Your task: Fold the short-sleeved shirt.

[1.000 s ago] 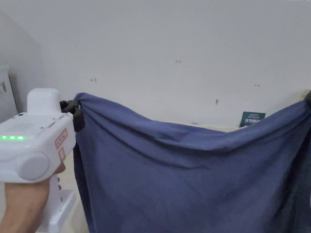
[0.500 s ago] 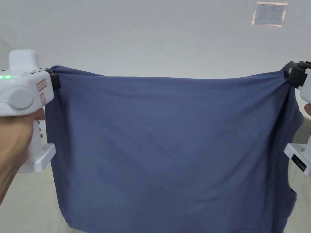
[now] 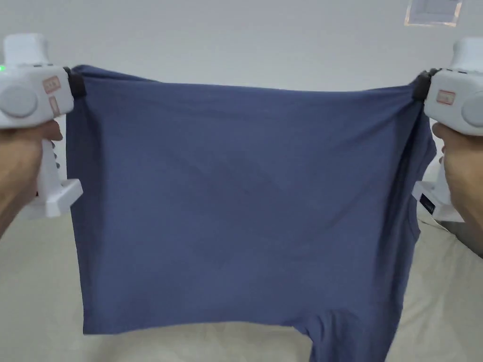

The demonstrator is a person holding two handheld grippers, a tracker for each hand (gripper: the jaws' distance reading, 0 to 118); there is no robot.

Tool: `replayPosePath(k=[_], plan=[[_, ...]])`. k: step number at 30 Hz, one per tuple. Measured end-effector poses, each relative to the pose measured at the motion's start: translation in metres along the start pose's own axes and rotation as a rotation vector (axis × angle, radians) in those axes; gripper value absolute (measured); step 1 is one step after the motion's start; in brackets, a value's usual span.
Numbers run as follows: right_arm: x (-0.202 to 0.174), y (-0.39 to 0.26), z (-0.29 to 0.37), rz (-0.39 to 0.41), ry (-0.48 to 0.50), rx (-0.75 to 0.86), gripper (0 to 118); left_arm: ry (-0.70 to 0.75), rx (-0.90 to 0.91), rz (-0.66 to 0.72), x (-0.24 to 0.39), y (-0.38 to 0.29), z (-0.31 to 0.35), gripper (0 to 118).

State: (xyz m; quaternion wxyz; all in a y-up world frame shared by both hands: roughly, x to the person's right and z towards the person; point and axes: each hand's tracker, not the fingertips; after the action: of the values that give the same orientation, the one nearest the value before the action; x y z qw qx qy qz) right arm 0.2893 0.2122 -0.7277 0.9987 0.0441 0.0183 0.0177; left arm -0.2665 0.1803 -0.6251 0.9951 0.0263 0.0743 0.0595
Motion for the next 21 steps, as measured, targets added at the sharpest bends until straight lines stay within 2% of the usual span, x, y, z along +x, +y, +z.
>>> replayPosePath(k=[5, 11, 13, 17, 18, 19, 21], plan=[[-0.002, -0.009, -0.036, 0.029, 0.009, -0.024, 2, -0.002, -0.049, 0.003, 0.007, -0.017, -0.008, 5], [0.01, -0.021, -0.073, -0.012, 0.01, -0.05, 2, -0.023, -0.07, -0.011, 0.015, -0.028, -0.008, 5], [0.017, -0.025, -0.081, -0.066, 0.014, -0.038, 2, -0.039, -0.075, 0.021, 0.016, -0.029, -0.006, 5], [0.022, -0.037, -0.093, -0.187, 0.012, -0.053, 2, -0.04, -0.098, -0.015, 0.016, -0.03, -0.006, 5], [0.02, -0.042, -0.094, -0.183, 0.011, -0.056, 2, -0.038, -0.099, -0.014, 0.009, -0.029, -0.053, 5], [0.018, -0.047, -0.095, -0.172, 0.012, -0.063, 2, -0.037, -0.105, -0.005, -0.004, -0.029, -0.126, 5], [0.013, -0.062, -0.093, -0.102, -0.008, -0.097, 2, -0.055, -0.097, 0.03, -0.011, -0.036, -0.135, 5]])
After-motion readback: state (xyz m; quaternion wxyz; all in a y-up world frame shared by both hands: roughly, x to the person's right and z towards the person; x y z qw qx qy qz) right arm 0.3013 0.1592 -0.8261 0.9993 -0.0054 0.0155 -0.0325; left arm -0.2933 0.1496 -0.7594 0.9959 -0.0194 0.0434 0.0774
